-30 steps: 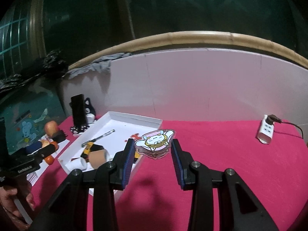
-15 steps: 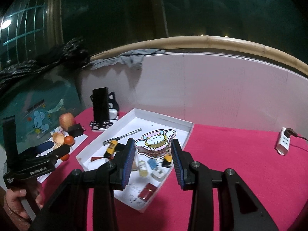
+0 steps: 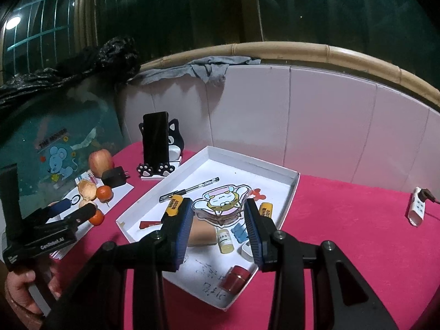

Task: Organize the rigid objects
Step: 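Carry the white badge into the tray and open the right tool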

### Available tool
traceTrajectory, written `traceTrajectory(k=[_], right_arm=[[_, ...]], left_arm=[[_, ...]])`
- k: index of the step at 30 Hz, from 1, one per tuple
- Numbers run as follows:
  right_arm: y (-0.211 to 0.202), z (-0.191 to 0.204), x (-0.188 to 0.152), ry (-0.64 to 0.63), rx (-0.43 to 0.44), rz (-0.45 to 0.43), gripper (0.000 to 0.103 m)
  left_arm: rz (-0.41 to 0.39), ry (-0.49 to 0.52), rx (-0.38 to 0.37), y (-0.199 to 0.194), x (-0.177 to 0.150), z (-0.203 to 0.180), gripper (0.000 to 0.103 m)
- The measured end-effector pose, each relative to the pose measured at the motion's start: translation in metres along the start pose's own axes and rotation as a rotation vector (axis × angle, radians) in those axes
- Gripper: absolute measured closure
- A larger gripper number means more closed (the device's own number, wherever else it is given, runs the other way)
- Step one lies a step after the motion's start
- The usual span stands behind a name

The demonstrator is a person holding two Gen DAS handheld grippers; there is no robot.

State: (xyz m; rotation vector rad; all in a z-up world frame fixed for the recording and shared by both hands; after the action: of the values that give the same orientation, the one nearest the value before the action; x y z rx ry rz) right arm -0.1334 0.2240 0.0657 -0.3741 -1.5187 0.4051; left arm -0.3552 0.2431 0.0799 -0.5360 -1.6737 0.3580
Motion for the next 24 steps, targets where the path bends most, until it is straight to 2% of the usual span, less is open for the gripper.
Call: traceTrajectory(k=[11, 24], right_arm=[[0.048, -0.009, -0.008, 0.01, -0.044, 0.076, 0.065], [0.084, -0.009, -0.018, 0.018, -0.041, 0.131, 0.065]], left_arm=[[0.024, -0.021, 0.01, 0.012, -0.005, 0.015, 0.009], [0.059, 0.022, 0.022, 0.024, -0.013, 0.007, 0.009]])
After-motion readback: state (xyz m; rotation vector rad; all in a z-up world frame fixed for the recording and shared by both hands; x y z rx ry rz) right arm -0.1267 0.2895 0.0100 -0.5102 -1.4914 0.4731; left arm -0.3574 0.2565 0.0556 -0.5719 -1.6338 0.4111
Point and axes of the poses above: each gripper's, at about its wrist camera, not at the fingertips, and y roughly the way its jaws point, z to its left, x to its top, the point moved 6 cm from there along y, roughly the way its jaws point, and after that the axes turned 5 degrees about -z, right-handed, at the moved point
